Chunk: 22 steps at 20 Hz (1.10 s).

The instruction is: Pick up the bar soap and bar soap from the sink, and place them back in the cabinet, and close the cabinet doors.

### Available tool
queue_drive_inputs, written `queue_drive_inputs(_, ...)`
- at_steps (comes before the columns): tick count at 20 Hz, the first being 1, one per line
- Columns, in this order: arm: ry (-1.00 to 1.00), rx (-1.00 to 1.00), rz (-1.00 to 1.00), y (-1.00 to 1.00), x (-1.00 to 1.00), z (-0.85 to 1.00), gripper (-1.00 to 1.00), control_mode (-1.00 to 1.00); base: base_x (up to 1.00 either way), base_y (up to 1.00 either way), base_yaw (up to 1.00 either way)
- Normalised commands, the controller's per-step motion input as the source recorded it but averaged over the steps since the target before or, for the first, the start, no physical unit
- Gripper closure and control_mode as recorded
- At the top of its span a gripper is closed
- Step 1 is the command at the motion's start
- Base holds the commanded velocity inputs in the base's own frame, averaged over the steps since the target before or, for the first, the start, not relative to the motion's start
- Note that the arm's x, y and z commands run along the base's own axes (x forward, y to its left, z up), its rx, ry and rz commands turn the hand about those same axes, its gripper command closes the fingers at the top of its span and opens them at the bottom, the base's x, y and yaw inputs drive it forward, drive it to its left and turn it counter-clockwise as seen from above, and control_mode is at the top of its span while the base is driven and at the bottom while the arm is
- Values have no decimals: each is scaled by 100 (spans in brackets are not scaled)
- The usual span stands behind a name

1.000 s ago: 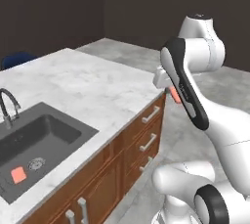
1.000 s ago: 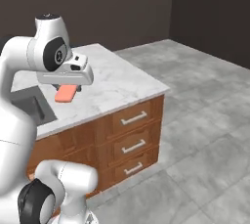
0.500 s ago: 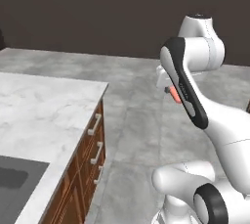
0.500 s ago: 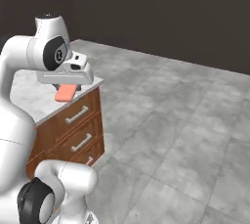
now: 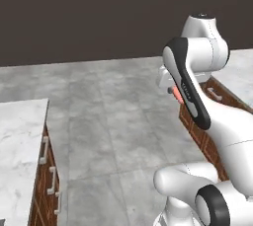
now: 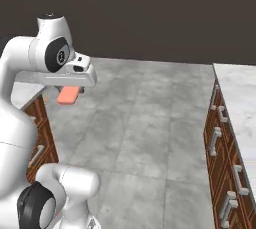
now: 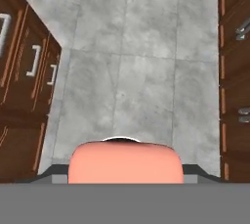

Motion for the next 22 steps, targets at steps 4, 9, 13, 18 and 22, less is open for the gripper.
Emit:
queue_drive_inputs(4,0,0,0,0,0,0,100,100,0,-23,-58)
queue_drive_inputs(9,0,0,0,0,0,0,100,100,0,-14,-60)
queue_drive_inputs(13,0,0,0,0,0,0,100,100,0,-4,-64)
queue_drive_inputs(18,0,0,0,0,0,0,100,100,0,0,-68)
queue_drive_inputs(22,0,0,0,0,0,0,100,100,0,0,-69)
